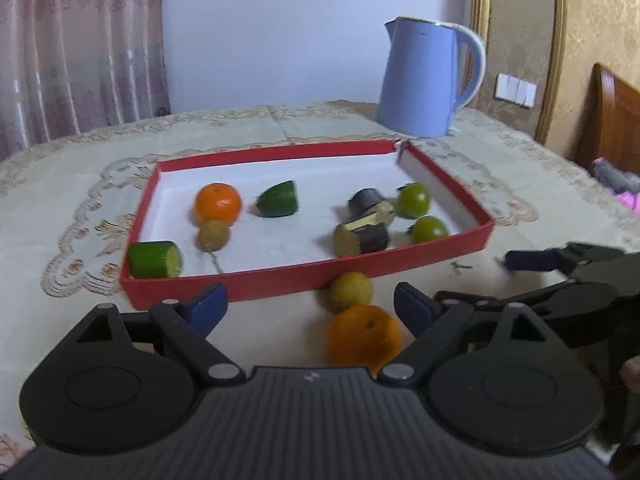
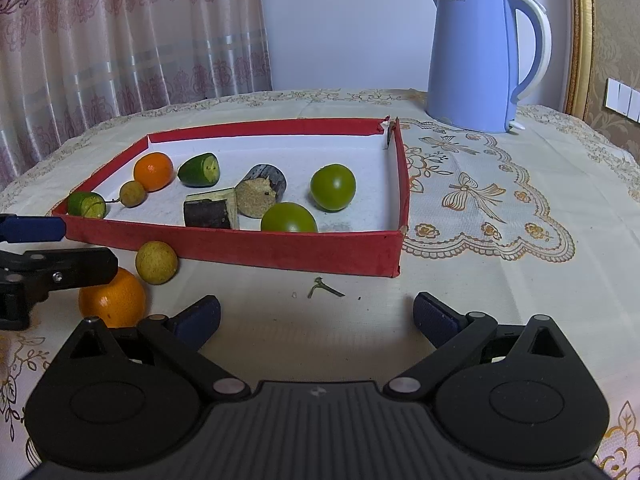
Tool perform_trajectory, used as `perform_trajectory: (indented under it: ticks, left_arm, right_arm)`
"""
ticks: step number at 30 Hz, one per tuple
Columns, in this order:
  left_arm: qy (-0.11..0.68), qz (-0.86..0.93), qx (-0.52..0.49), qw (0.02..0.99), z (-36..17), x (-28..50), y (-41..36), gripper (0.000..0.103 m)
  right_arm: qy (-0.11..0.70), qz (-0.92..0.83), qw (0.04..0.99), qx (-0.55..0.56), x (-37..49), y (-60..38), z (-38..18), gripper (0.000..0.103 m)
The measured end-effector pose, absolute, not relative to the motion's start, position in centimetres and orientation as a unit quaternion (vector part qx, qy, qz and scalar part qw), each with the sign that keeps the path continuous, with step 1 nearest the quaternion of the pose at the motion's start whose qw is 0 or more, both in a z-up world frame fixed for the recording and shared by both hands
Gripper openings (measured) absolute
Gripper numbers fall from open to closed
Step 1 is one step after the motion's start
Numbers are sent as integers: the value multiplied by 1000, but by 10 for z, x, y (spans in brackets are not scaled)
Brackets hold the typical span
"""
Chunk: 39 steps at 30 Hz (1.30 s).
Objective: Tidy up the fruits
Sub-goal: 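Lower the left tool onto the orange and grasp it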
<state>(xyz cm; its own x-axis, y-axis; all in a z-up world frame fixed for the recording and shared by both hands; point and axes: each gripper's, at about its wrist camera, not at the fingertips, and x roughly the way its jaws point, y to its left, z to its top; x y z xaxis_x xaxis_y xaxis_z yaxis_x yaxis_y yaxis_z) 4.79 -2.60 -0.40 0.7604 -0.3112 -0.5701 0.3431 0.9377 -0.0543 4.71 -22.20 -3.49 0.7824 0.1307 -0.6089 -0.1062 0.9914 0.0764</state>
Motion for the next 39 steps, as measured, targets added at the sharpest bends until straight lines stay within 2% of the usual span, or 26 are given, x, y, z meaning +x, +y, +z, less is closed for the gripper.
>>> perform_trajectory:
  ticks: [10, 16, 18, 21, 23, 25, 39]
  left_arm:
    - [320, -167, 41, 932, -18, 48, -34, 89]
    - [315, -165, 64, 932, -26, 47, -41, 88]
    - [306, -169, 74, 934, -28, 44, -43, 83]
    - [311, -182, 74, 930, -31, 43, -46, 64]
    - [310, -187, 79, 929, -33, 42, -47, 47]
    - [303, -189, 86, 930, -34, 40, -48, 40]
    - [295, -92, 48, 950, -35, 49, 8, 40]
  right_arm:
    - [315, 43, 946, 55, 48, -236, -35, 103]
    - [322, 34, 946, 32, 49, -230, -36, 103]
    - [321, 36, 946, 36, 49, -232, -36, 103]
    - [320, 37, 946, 38, 49, -233, -36, 103]
    - [320, 37, 946, 38, 49, -233, -36, 103]
    - [320, 37, 946, 38, 49, -233, -36, 103]
    - [318, 43, 946, 41, 48, -233, -36, 103]
